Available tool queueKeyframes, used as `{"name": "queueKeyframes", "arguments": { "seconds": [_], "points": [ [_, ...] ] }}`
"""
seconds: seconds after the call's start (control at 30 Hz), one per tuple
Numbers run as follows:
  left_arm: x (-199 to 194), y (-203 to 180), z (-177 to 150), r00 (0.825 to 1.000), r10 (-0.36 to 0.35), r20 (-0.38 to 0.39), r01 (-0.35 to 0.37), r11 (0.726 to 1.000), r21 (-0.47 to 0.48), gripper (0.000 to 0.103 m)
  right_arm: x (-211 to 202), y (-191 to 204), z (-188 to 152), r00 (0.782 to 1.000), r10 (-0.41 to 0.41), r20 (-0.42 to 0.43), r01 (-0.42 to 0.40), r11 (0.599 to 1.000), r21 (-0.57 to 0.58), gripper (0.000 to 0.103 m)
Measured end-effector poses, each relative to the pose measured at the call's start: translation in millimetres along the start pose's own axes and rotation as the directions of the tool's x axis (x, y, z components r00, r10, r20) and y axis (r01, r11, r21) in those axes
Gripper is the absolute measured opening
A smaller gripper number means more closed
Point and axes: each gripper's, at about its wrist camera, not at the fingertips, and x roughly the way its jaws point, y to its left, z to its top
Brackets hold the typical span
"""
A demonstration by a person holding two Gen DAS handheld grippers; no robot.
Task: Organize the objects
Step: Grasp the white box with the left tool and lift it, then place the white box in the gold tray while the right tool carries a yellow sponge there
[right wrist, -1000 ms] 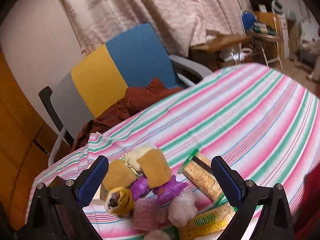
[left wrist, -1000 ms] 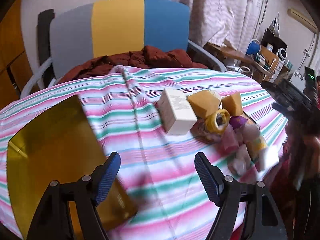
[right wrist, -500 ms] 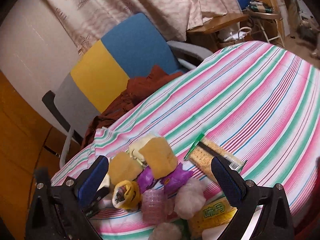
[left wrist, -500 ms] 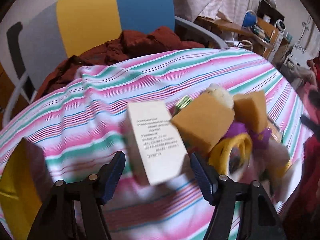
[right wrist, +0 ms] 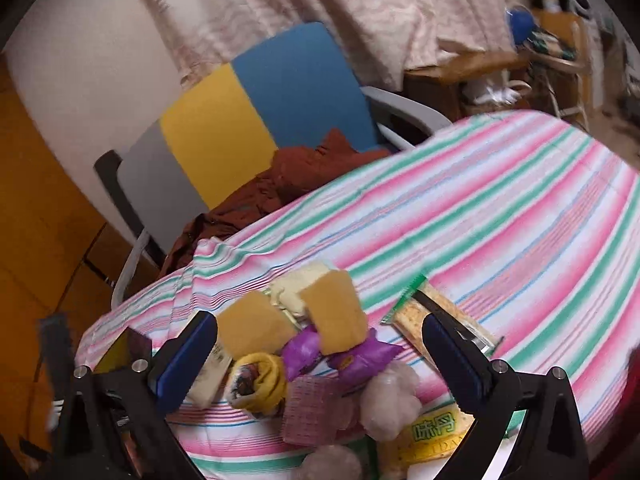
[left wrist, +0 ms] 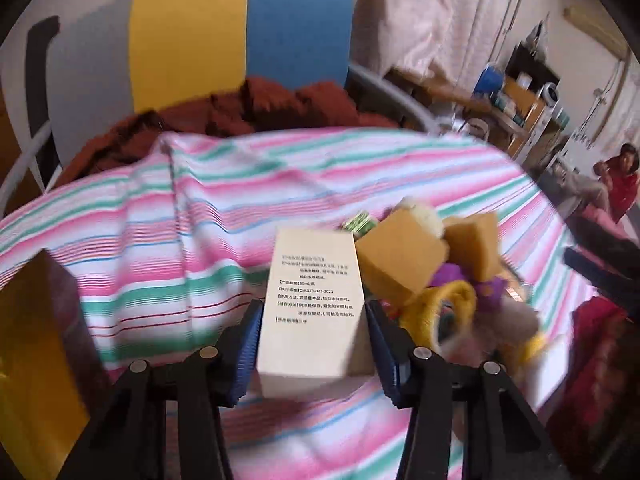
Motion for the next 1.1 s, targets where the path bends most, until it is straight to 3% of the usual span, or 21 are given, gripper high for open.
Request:
{"name": "queueKeyframes", "arguments": {
  "seconds": [0.2, 0.33, 0.57, 0.63, 0.73, 0.77, 0.8, 0.83, 0.9, 1.1],
  "points": [
    [-55.3, 16.7, -23.0, 0.995, -0.046, 0.087, 0.050, 0.998, -0.045, 0.051, 13.5, 41.9, -16.0, 0.998, -0.033, -0.046, 0.023, 0.976, -0.218, 0.103],
    [-89.1, 26.6, -45.3, 0.987, -0.068, 0.142, 0.079, 0.994, -0.070, 0.051, 24.2, 71.2, -31.9, 0.993, -0.091, -0.070, 0.057, 0.920, -0.387, 0.103],
    [-142.1, 51.6, -69.6, 0.971, -0.046, 0.233, 0.074, 0.991, -0.115, 0.051, 58.6, 113.4, -27.5, 0.979, -0.178, -0.097, 0.099, 0.838, -0.536, 0.103],
    [-154.8, 62.2, -76.2, 0.967, -0.026, 0.255, 0.065, 0.987, -0.145, 0.051, 81.8, 123.6, -25.5, 0.964, -0.243, -0.107, 0.136, 0.796, -0.589, 0.101],
    [-169.8, 80.7, -85.6, 0.961, 0.016, 0.277, 0.038, 0.981, -0.188, 0.051, 114.2, 126.2, -25.3, 0.935, -0.308, -0.175, 0.134, 0.764, -0.631, 0.099],
    [-174.3, 88.4, -89.3, 0.959, 0.028, 0.282, 0.032, 0.978, -0.206, 0.051, 119.3, 125.0, -26.7, 0.928, -0.327, -0.179, 0.143, 0.755, -0.640, 0.090],
    [-177.5, 96.5, -92.7, 0.958, 0.039, 0.284, 0.027, 0.974, -0.224, 0.051, 124.3, 124.4, -28.6, 0.919, -0.349, -0.182, 0.154, 0.744, -0.650, 0.066],
    [-180.3, 104.5, -96.7, 0.957, 0.056, 0.284, 0.016, 0.969, -0.245, 0.051, 128.1, 124.0, -30.5, 0.912, -0.352, -0.209, 0.138, 0.745, -0.653, 0.056],
    [-183.2, 121.1, -103.6, 0.957, 0.082, 0.279, 0.001, 0.958, -0.286, 0.051, 125.7, 124.3, -32.5, 0.912, -0.351, -0.211, 0.137, 0.748, -0.649, 0.053],
    [-184.5, 156.9, -132.0, 0.950, 0.179, 0.254, -0.080, 0.930, -0.359, 0.051, 89.4, 136.6, -20.0, 0.963, -0.241, -0.124, 0.126, 0.803, -0.582, 0.052]
  ]
}}
